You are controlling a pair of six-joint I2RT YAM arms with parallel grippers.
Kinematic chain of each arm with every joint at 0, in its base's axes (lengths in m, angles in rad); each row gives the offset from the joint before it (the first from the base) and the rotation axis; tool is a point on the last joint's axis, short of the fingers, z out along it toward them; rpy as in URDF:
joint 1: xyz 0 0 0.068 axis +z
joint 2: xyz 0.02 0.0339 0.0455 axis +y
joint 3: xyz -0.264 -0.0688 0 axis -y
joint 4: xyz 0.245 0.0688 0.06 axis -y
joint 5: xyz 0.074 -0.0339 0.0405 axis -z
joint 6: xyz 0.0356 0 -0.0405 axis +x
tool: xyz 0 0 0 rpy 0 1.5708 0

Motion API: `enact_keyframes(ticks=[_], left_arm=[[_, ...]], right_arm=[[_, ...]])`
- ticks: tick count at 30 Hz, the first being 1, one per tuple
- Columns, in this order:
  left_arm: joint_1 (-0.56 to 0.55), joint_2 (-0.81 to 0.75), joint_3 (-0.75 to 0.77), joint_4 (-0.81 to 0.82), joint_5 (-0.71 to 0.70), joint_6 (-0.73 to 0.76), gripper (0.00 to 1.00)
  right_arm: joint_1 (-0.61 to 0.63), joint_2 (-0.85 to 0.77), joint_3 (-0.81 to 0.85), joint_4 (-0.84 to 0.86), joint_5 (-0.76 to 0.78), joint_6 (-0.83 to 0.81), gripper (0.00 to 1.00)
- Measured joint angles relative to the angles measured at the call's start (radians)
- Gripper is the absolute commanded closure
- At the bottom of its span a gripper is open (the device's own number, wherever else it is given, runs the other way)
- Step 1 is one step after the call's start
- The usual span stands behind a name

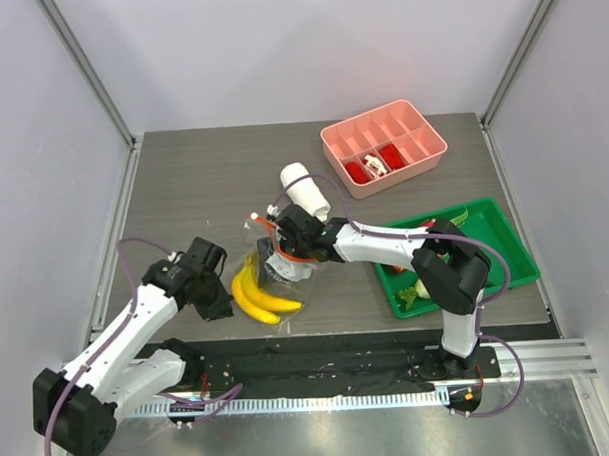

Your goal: Open the zip-top bag and remove the fake food

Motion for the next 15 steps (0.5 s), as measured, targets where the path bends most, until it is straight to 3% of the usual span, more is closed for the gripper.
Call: enact_keyframes(ticks=[5,13,15], left_arm=[[0.025,0.045,-0.117,0.144,0.031,-0.024,0.97],[0.038,0.240,-0.138,0.373,0.042,-0.014,0.97],[0.038,0.287,-0.140,0.411,0.057,-0.010,0.97]], right_arm=[[0.000,0.000,-0.007,0.037,-0.086,0.000,0.27],[0.009,0.002,-0.034,0.114,-0.158,0.027,0.28],[0.021,0.006,-0.034,0.130,-0.158,0.031,0.35]])
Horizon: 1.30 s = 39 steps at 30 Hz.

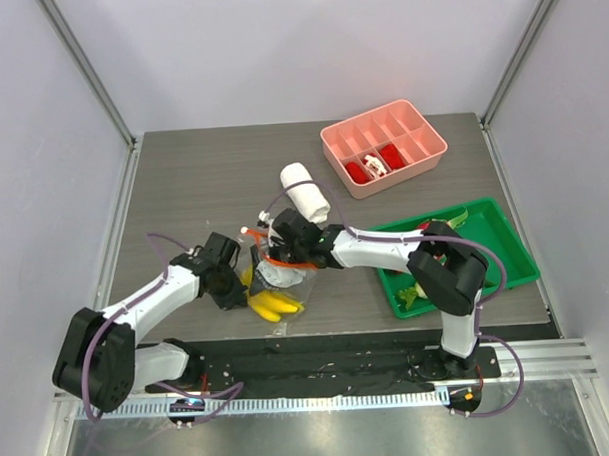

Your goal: Open the zip-top bag and remove the fake food

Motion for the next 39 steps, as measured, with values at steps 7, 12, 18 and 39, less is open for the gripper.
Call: enact_keyframes(ticks=[7,12,18,39], left_arm=[[0.006,-0.017,-0.033,0.034,0.015,0.014,0.97],[0.006,-0.122,-0.045,0.011,0.016,0.014,0.90],[0.033,-0.228,-0.039,-0.061,0.025,0.011,0.76],[0.151,-0.333,0.138,-0.353,-0.206,-0.038,0.49]], right_arm=[[0.035,0.026,0.000,0.006,0.058,0.014,0.38],[0.043,0.026,0.008,0.016,0.098,0.016,0.31],[0.059,0.042,0.037,0.014,0.169,0.024,0.35],[0.108,0.027,0.047,-0.042,0.391,-0.033,0.99]])
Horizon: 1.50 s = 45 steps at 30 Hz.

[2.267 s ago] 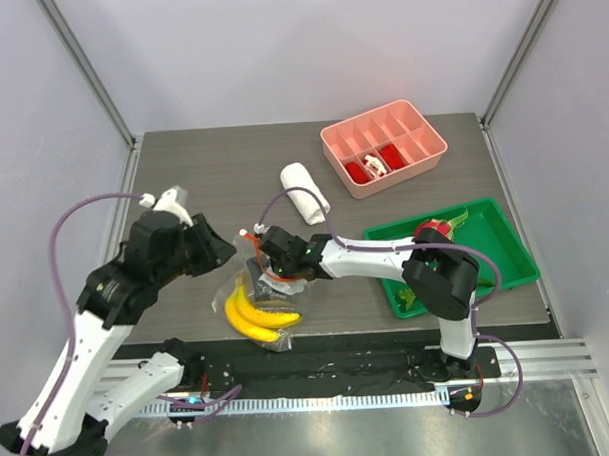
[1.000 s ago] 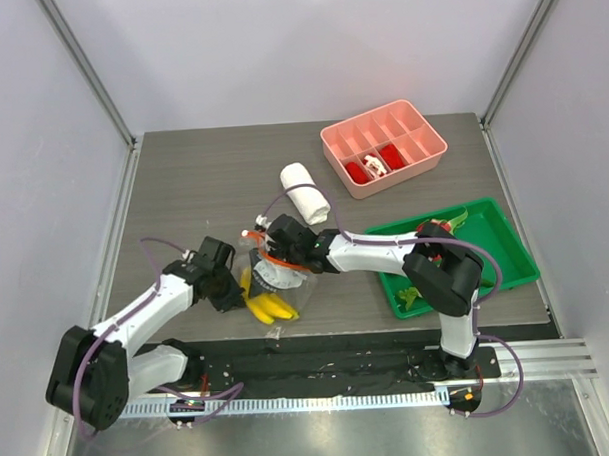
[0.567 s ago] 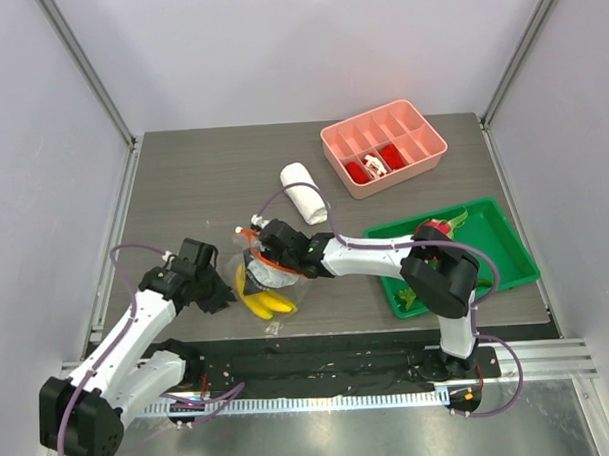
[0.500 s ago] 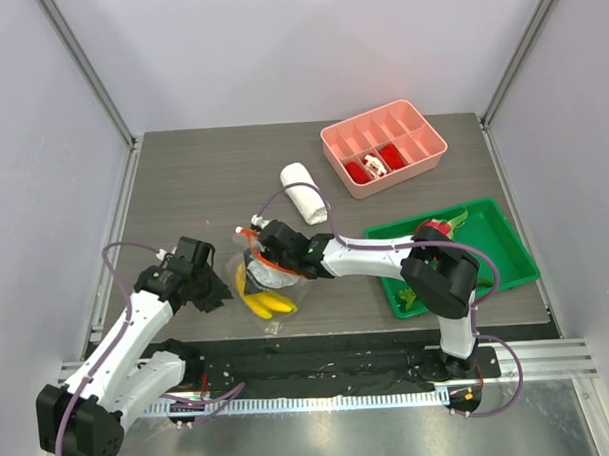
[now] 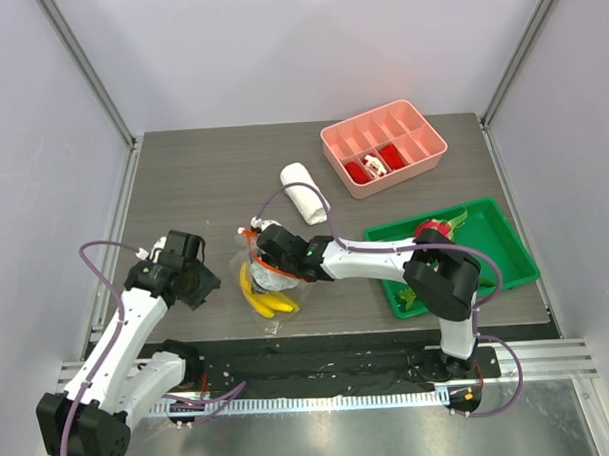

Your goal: Open the zip-top bag and remove the fake food

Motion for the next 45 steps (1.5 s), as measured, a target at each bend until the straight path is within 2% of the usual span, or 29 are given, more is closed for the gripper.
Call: enact_keyframes(ticks=[5,9,15,20,28,34,41,43,45], left_arm=[[0.047,0.059,0.005,0.122,0.120,0.026,0.43],[0.064,0.085,0.005,0.264,0.262,0.060,0.42],[0.076,0.106,-0.077,0.500,0.467,0.071,0.41],[0.081,0.120,-0.146,0.604,0.576,0.068,0.40],[0.084,0.176,-0.139,0.713,0.630,0.088,0.41],[0.090,0.194,-0.122,0.717,0.634,0.127,0.42],[0.099,0.196,-0.087,0.745,0.633,0.155,0.60],[0.100,0.199,-0.090,0.771,0.646,0.145,0.58],[0.100,0.200,-0.099,0.807,0.663,0.122,0.50]], right_arm=[[-0.026,-0.058,-0.039,-0.076,-0.043,-0.040,0.99],[-0.083,-0.140,-0.100,-0.125,-0.146,-0.058,0.99],[-0.182,-0.206,-0.148,-0.093,-0.322,-0.063,0.99],[-0.244,-0.208,-0.159,-0.042,-0.448,-0.044,0.99],[-0.271,-0.208,-0.165,0.066,-0.644,0.020,0.99],[-0.297,-0.209,-0.206,0.114,-0.767,0.048,0.99],[-0.313,-0.223,-0.241,0.124,-0.842,0.053,0.99],[-0.313,-0.225,-0.241,0.125,-0.852,0.055,0.99],[-0.313,-0.227,-0.241,0.126,-0.859,0.056,0.99]])
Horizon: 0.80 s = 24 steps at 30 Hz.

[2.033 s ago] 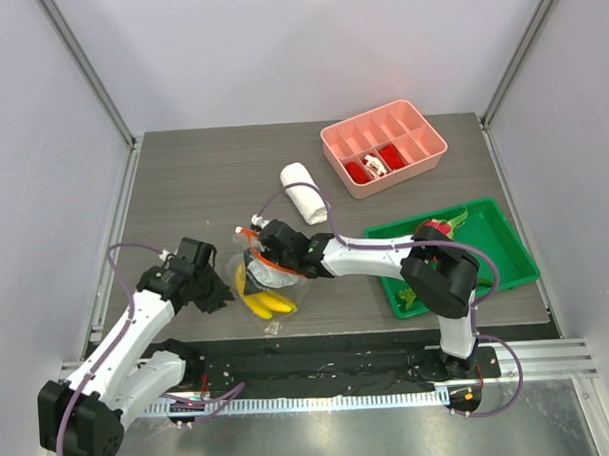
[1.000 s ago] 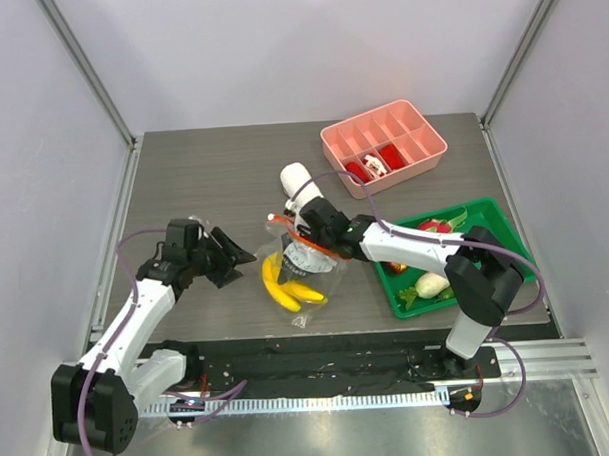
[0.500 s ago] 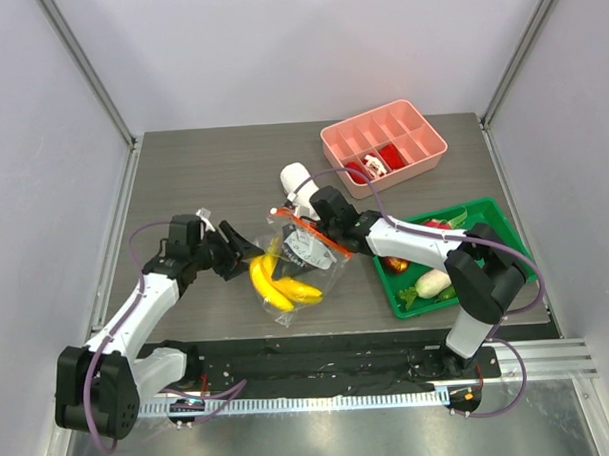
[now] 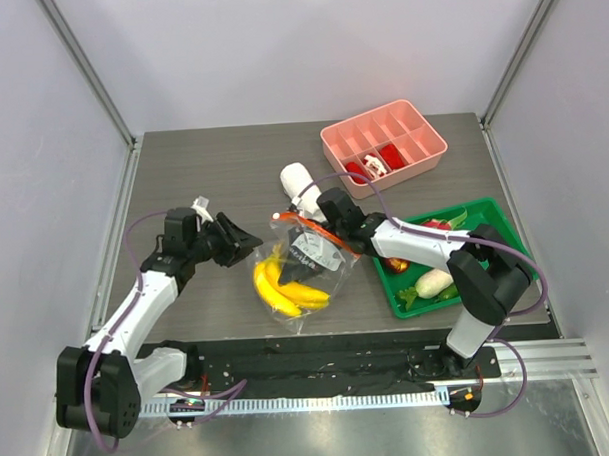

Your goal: Open the zip-top bag and remove the fake food

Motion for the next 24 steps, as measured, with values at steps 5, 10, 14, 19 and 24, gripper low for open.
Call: enact_keyframes(ticks=[5,10,14,19,24], left_arm=[[0.001,-0.016,-0.029,0.000,0.034,-0.034,0.46],[0.001,-0.084,-0.030,-0.097,0.032,-0.037,0.46],[0.001,-0.102,-0.055,-0.082,0.035,-0.073,0.69],[0.001,-0.061,-0.090,-0.029,0.051,-0.127,0.96],[0.001,-0.058,-0.090,-0.016,0.041,-0.127,1.00]], right_arm=[[0.000,-0.002,0.000,0.003,-0.005,0.000,0.99],[-0.001,-0.002,0.000,0.004,-0.006,0.000,0.99],[-0.002,-0.002,0.004,0.004,-0.006,0.000,0.99],[-0.002,-0.002,0.008,0.001,-0.005,0.000,0.99],[-0.002,-0.002,0.008,-0.006,0.017,-0.005,0.99]])
